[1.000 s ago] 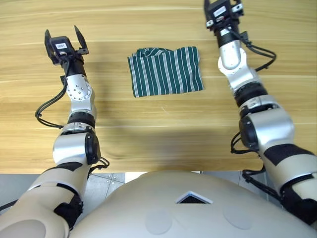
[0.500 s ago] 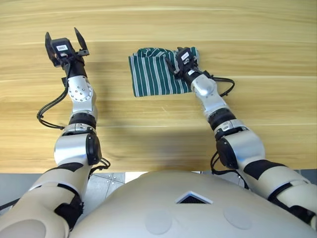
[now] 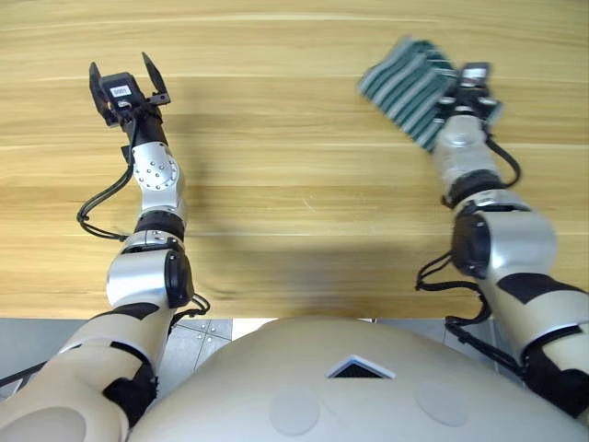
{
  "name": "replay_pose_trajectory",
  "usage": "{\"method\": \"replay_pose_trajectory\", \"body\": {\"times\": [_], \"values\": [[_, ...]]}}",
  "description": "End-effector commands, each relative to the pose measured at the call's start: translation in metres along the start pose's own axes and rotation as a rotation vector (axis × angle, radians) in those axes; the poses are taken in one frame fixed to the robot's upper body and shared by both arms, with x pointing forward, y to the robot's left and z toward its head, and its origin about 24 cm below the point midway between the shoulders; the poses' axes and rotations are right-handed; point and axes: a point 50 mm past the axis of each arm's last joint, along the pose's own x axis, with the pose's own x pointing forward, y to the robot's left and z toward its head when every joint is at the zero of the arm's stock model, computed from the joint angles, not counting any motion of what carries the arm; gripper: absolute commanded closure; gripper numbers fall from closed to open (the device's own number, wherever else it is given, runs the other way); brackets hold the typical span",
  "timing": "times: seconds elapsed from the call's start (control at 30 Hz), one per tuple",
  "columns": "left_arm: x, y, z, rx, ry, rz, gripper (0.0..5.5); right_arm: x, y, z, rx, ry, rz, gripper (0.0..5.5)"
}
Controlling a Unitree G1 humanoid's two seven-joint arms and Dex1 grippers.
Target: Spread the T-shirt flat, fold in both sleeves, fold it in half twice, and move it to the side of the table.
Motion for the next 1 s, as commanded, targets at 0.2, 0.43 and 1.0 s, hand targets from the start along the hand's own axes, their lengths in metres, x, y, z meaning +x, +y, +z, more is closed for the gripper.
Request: {"method": "replay_pose_trajectory", "body": {"times": [0.2, 0.43, 1.0], "values": [[-0.019, 0.042, -0.018, 0.064, 0.041, 0.143, 1.30, -0.002, -0.075, -0.077, 0.159, 0.357, -0.412, 2.62], [-0.028, 0.036, -0.027, 0.024, 0.094, 0.113, 1.30, 0.003, -0.081, -0.063, 0.182, 0.253, -0.435, 2.62], [-0.111, -0.135, -0.024, -0.147, 0.162, -0.467, 1.30, -0.152, 0.126, -0.075, -0.029, -0.524, 0.691, 2.62]]}}
